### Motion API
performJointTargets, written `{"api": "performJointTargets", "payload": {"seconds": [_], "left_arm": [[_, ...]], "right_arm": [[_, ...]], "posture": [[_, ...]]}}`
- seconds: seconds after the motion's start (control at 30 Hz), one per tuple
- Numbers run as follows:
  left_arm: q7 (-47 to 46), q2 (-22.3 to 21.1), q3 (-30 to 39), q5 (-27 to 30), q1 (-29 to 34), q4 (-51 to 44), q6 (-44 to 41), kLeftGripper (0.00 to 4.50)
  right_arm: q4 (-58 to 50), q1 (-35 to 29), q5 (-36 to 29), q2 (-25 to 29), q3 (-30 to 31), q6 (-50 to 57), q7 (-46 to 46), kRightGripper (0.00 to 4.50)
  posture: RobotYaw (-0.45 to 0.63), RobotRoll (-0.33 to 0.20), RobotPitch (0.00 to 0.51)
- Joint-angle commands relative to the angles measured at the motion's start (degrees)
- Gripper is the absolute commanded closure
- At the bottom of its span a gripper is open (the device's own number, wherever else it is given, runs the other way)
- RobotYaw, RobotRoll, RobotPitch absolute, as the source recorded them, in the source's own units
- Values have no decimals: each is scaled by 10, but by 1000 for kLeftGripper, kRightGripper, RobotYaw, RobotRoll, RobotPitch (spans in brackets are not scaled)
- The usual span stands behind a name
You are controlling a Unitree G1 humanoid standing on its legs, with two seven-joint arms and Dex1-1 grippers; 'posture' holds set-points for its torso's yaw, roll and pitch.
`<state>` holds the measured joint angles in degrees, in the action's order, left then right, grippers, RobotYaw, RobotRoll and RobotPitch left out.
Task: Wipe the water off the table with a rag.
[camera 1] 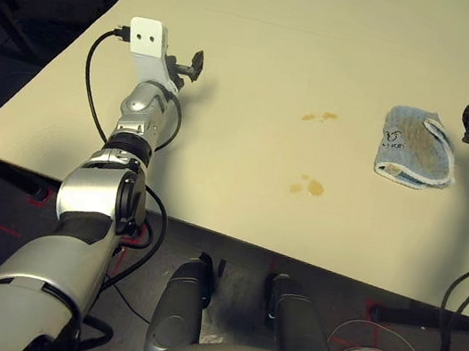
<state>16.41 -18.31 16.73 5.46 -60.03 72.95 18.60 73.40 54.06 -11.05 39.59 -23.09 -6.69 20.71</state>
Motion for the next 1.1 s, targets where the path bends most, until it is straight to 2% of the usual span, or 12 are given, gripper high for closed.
{"api": "performJointTargets", "payload": {"seconds": [0.03,0.2,0.37,0.47,0.53,0.67,0.77,1.1], "left_arm": [[0,-3,-4,-4,-3,7,-1,0],[8,-5,-7,-6,2,7,-3,0],[91,-20,-24,-9,-31,4,-20,0],[233,-44,-50,-14,-68,1,-65,0],[322,-61,-73,-23,-86,-4,-79,0],[477,-94,-108,-31,-113,-14,-106,0],[545,-113,-123,-34,-124,-18,-117,0],[592,-127,-139,-32,-112,-40,-124,0]], "right_arm": [[-6,-4,2,2,4,2,2,42],[-8,3,4,0,8,10,14,42],[-3,57,-17,25,0,137,101,42],[10,102,11,71,45,311,215,42],[12,122,36,93,83,383,277,42],[18,133,86,123,148,438,345,42],[23,133,105,126,171,465,368,42],[27,111,98,98,157,502,367,42]], "posture": [[-104,0,179],[-106,0,189],[-57,0,186],[-27,0,170],[-13,0,168],[23,0,174],[43,0,186],[85,0,205]]}}
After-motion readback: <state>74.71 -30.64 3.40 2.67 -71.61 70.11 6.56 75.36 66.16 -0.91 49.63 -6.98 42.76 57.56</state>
